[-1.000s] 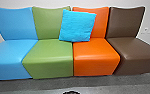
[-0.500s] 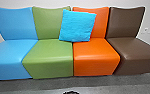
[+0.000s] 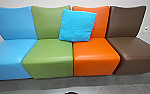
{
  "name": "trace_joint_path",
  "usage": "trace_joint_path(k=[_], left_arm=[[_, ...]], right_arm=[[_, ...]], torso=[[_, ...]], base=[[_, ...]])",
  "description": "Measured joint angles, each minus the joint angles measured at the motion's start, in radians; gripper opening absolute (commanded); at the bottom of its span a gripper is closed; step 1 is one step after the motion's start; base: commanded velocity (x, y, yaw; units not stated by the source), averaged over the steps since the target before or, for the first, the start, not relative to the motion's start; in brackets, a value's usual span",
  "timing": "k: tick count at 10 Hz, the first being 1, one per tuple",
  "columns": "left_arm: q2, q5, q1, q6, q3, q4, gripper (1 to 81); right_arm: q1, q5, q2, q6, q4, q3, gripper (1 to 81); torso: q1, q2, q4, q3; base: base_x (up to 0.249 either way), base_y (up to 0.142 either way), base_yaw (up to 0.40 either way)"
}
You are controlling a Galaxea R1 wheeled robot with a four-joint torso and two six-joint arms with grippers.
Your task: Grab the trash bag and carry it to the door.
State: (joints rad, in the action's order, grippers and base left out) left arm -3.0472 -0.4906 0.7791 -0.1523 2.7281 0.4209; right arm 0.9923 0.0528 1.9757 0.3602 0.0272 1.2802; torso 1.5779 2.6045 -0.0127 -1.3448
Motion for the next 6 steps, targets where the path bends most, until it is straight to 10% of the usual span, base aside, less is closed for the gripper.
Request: trace_joint_path(k=[6], left_arm=[[0.049, -0.014, 0.027, 0.044, -0.034, -0.017, 1.0]], right_arm=[[0.026, 0.0, 0.056, -0.001, 0.0, 0.056, 81.1]], torso=[[-0.126, -0.201, 0.0, 0.151]], base=[[0.0, 0.0, 0.0]])
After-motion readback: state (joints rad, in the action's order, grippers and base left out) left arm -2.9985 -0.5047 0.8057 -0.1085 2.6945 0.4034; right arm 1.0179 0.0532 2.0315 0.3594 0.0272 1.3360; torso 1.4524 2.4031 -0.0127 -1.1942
